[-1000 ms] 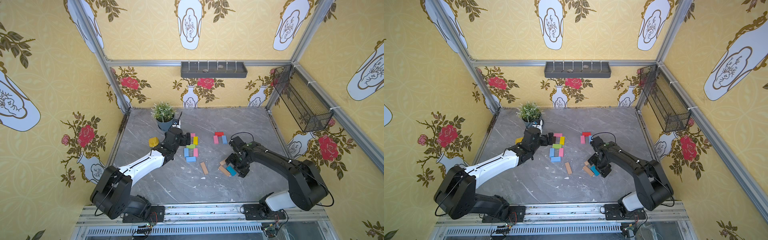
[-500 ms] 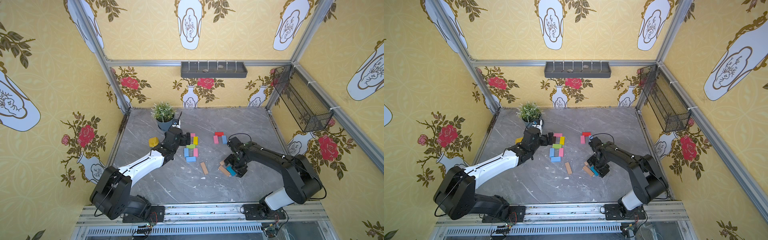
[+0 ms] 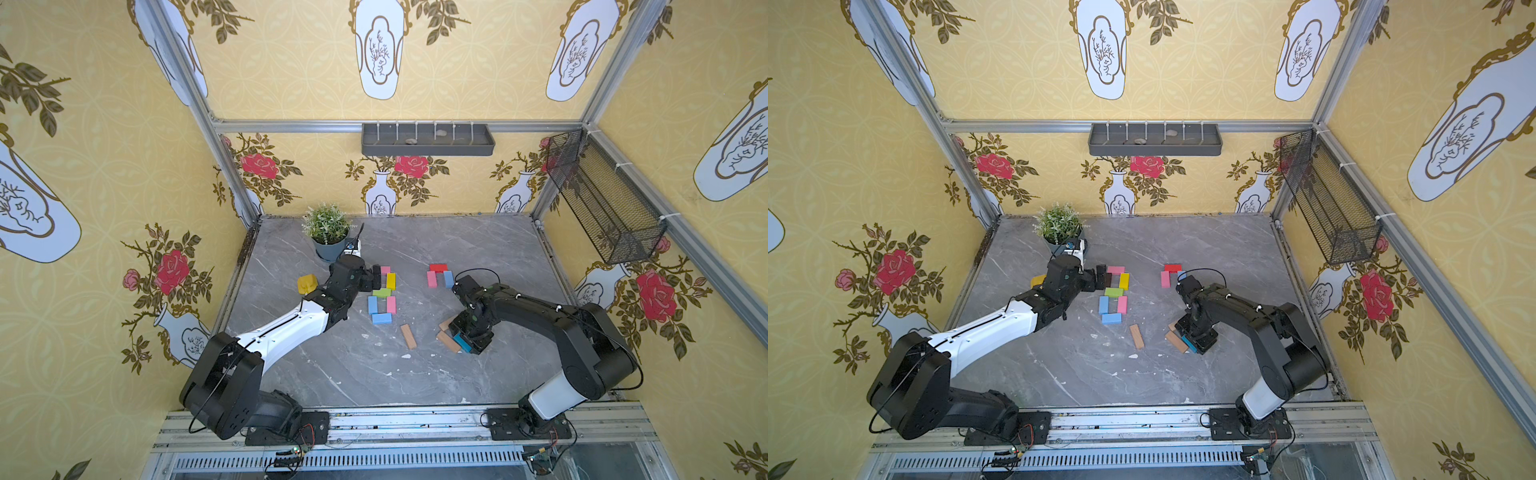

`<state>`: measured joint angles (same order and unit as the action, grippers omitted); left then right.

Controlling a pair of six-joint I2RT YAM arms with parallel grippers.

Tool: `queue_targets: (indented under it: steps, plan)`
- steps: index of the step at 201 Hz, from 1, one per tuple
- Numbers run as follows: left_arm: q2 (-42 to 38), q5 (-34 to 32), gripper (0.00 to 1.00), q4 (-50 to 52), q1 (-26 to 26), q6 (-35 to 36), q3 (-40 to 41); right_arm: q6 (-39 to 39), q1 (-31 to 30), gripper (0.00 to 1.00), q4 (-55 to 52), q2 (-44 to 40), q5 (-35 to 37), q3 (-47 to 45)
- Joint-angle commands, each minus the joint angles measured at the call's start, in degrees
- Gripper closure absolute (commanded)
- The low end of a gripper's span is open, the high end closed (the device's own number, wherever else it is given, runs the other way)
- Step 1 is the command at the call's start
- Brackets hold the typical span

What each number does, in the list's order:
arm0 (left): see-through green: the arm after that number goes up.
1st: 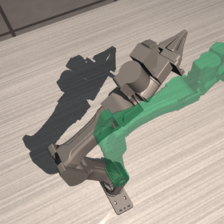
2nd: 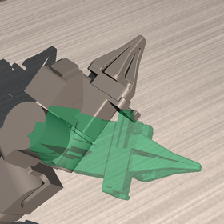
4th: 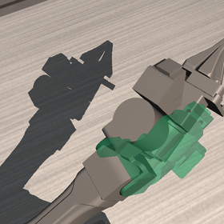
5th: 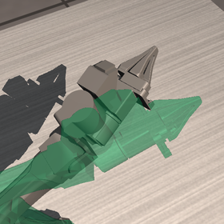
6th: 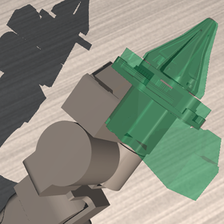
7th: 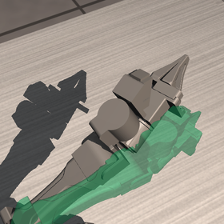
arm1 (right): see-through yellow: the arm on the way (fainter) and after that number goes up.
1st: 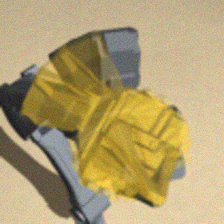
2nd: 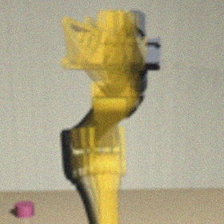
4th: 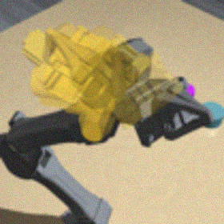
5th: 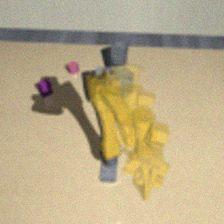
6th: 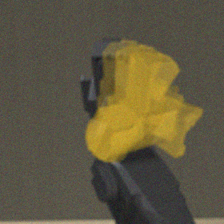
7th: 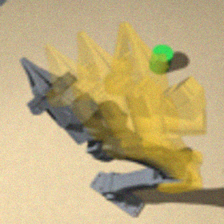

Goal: Assemble the number 8 with building blocks
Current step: Pick up the building block from the center of the board, then assemble the building block at the center of the board.

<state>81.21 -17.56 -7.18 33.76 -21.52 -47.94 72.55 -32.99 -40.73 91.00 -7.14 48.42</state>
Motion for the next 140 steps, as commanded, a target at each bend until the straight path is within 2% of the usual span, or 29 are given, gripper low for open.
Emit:
queue_targets:
  steps: [1, 51, 92, 115, 140]
  plan:
    - [0.2, -0.3, 0.0, -0.3, -0.1, 0.0, 0.2, -0.9, -0.1, 0.35, 1.4, 0.6, -0.1, -0.5]
    - [0.3, -0.2, 0.0, -0.3, -0.1, 0.0, 0.1, -7.2, 0.0, 0.42, 0.1, -3.5, 1.8, 1.0]
    - [0.0, -0.3, 0.0, -0.2, -0.1, 0.0, 0.2, -21.7, 0.8, 0.43, -3.0, -7.6, 4.1, 8.6]
    - [-0.2, -0.4, 0.0, -0.1, -0.1, 0.0, 0.3, -31.6, 1.2, 0.43, -5.4, -5.0, 4.4, 15.4]
    - [-0.6, -0.7, 0.0, -0.1, -0.1, 0.0, 0.5, -39.0, 1.6, 0.43, -8.3, 1.8, 4.9, 22.0]
